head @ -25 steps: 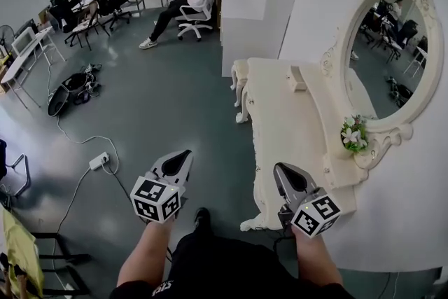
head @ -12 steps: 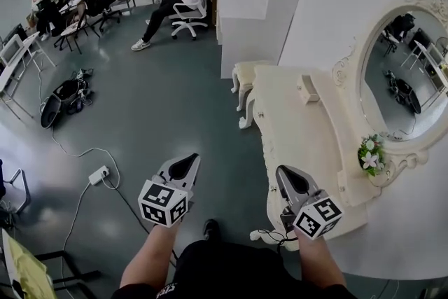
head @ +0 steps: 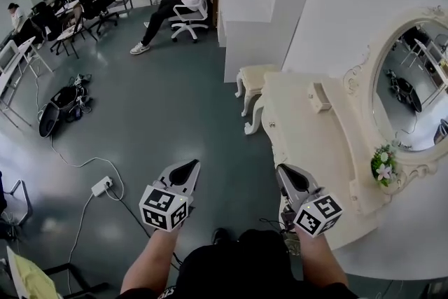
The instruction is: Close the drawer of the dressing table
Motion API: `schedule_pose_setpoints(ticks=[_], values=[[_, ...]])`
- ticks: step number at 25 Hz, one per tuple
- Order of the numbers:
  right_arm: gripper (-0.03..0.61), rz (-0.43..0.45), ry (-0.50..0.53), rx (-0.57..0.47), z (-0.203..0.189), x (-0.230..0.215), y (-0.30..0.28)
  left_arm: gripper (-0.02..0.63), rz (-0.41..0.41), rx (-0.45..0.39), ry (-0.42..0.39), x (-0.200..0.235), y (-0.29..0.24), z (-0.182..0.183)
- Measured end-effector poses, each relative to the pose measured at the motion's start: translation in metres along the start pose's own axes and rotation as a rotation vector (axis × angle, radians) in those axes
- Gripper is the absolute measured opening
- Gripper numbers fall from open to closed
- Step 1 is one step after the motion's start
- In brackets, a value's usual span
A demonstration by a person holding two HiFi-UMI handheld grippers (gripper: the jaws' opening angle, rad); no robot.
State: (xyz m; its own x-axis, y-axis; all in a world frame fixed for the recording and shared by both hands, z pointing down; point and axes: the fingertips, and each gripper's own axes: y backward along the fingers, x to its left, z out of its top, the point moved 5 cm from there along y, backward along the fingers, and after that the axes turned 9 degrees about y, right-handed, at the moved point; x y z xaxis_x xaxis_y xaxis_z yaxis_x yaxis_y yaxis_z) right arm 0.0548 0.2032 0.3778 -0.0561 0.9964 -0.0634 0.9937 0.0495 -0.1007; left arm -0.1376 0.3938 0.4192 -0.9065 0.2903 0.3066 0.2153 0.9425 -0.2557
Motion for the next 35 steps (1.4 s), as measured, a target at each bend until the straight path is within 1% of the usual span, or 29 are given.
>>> schedule_pose_setpoints(ticks=[6,10,14,17,23,29,33,35], values=[[0.012,-0.005,0.018,0.0,0.007,-0.008,-0.022,0.006,-0.005,-0.012,0.011,0.019,-0.013,0.011],[0.012,-0.017,0.007,0.003,0.001,-0.029,-0.035,0.006,0.0,-0.015,0.006,0.03,-0.033,0.016],[0.012,-0.031,-0.011,-0.003,-0.005,-0.056,-0.053,0.006,-0.007,0.004,0.007,0.042,-0.066,0.021],[0.012,-0.048,-0.033,-0.009,-0.007,-0.083,-0.067,0.006,-0.026,0.033,0.007,0.048,-0.1,0.028],[0.012,-0.061,-0.037,-0.033,0.001,-0.145,-0.102,0.006,-0.06,0.095,-0.034,0.056,-0.191,0.053],[0.012,-0.089,-0.06,-0.029,0.005,-0.223,-0.134,0.006,-0.112,0.145,-0.061,0.045,-0.289,0.085],[0.012,-0.111,-0.076,-0.032,0.009,-0.256,-0.139,0.006,-0.148,0.156,-0.14,0.023,-0.335,0.105],[0.012,-0.122,-0.073,-0.036,0.012,-0.268,-0.14,0.006,-0.176,0.152,-0.154,0.013,-0.355,0.114]])
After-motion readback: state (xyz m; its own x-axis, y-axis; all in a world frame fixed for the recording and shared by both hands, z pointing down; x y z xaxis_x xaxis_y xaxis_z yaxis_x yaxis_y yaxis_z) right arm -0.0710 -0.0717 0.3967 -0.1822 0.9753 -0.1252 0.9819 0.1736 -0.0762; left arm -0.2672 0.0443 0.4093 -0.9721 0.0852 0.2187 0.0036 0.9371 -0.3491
